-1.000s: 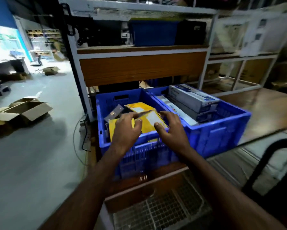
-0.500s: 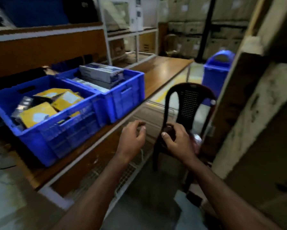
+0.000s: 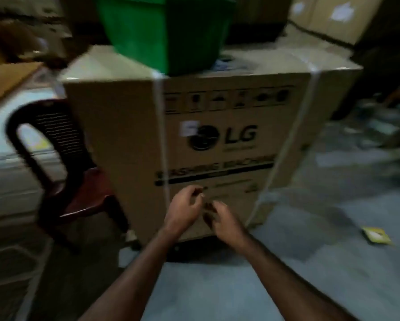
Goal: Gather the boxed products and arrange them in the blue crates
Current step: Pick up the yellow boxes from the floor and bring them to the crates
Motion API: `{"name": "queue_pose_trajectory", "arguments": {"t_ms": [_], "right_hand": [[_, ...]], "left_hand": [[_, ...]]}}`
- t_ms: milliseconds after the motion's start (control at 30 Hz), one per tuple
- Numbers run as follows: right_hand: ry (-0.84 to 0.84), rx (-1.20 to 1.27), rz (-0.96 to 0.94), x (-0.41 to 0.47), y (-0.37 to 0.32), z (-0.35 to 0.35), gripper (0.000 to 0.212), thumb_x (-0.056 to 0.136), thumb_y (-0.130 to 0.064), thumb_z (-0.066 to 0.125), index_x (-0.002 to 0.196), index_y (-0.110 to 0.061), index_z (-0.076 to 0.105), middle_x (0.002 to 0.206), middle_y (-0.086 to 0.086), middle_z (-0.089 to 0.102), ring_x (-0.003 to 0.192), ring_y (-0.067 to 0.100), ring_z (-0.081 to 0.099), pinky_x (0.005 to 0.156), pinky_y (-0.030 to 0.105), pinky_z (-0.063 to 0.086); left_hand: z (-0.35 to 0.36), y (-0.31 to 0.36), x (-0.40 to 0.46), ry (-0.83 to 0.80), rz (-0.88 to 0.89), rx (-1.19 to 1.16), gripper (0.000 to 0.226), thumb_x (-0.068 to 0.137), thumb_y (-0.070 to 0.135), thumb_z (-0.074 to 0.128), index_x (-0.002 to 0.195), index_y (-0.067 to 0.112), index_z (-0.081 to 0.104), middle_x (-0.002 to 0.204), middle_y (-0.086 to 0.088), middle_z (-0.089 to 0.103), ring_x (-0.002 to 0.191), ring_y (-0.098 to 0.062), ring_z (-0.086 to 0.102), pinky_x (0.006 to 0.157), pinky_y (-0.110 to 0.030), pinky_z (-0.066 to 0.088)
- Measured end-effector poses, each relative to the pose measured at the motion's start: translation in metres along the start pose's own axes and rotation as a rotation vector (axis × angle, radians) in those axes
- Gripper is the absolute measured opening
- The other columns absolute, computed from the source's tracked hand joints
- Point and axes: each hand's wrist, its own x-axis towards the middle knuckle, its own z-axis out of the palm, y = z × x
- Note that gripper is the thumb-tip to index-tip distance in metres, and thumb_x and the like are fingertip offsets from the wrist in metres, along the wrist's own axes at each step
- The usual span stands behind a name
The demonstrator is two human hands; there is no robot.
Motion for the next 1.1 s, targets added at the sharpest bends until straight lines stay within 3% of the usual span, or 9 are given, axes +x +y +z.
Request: {"name": "queue_pose_trajectory", "arguments": {"t_ms": [167,267,400,567,700,867,1100], "right_hand": [[0.204,-0.045,0.242,-0.067,0.122,-0.141,0.024,0.09,-0.023,0.064,0.113,-0.015,0.063,0.11,0.003,0.068,0.101,0.017,0.064,0.087,0.031,0.052],[0.313,-0.058,0.351,-0.087,0.184,-0.206,0.027,0.089,-0.022,0.064,0.115,-0.011,0.065,0.112,0.006,0.068,0.102,0.021,0.064,0.089,0.033,0.051],[0.42,-0.009,0.463,-0.098,0.252,-0.267,0.027,0.089,-0.018,0.064,0.115,-0.009,0.065,0.113,0.007,0.068,0.104,0.021,0.064,0.092,0.033,0.051],[0.458,0.083,0.61,-0.095,0.352,-0.326,0.027,0.091,-0.021,0.064,0.115,-0.009,0.064,0.113,0.006,0.068,0.105,0.019,0.064,0.09,0.028,0.05],[0.452,0.091,0.727,-0.076,0.452,-0.383,0.032,0.091,-0.02,0.063,0.121,-0.009,0.062,0.12,0.006,0.065,0.111,0.018,0.061,0.087,0.02,0.043],[0.453,0.122,0.97,-0.059,0.58,-0.452,0.039,0.089,-0.023,0.065,0.124,-0.008,0.059,0.122,0.013,0.062,0.113,0.028,0.059,0.094,0.031,0.046],[0.633,0.16,1.155,-0.036,0.71,-0.553,0.043,0.089,-0.024,0.064,0.129,-0.01,0.054,0.122,0.017,0.058,0.115,0.03,0.056,0.097,0.034,0.04]], "left_hand": [[0.171,0.099,0.028,-0.278,0.102,-0.012,0.028,0.095,0.023,0.055,0.121,0.015,0.063,0.12,-0.001,0.064,0.111,-0.014,0.058,0.089,-0.021,0.043],[0.246,0.145,0.045,-0.377,0.143,-0.016,0.027,0.094,0.02,0.057,0.119,0.014,0.065,0.119,-0.002,0.066,0.111,-0.016,0.06,0.085,-0.016,0.038],[0.325,0.177,0.074,-0.498,0.189,0.0,0.027,0.095,0.015,0.056,0.12,0.008,0.064,0.121,-0.007,0.064,0.113,-0.019,0.059,0.09,-0.02,0.041],[0.432,0.203,0.138,-0.608,0.14,-0.038,0.026,0.096,0.012,0.055,0.12,0.005,0.062,0.12,-0.009,0.064,0.115,-0.021,0.059,0.098,-0.03,0.046],[0.538,0.233,0.202,-0.708,0.198,0.009,0.03,0.098,0.019,0.052,0.125,0.01,0.06,0.124,-0.003,0.062,0.115,-0.015,0.057,0.094,-0.025,0.043],[0.672,0.269,0.291,-0.876,0.197,0.144,0.032,0.098,0.02,0.052,0.126,0.007,0.059,0.126,-0.009,0.063,0.117,-0.021,0.058,0.096,-0.026,0.042],[0.83,0.329,0.364,-1.018,0.193,0.204,0.031,0.097,0.017,0.052,0.125,0.005,0.06,0.127,-0.01,0.063,0.118,-0.022,0.058,0.091,-0.02,0.039]]}}
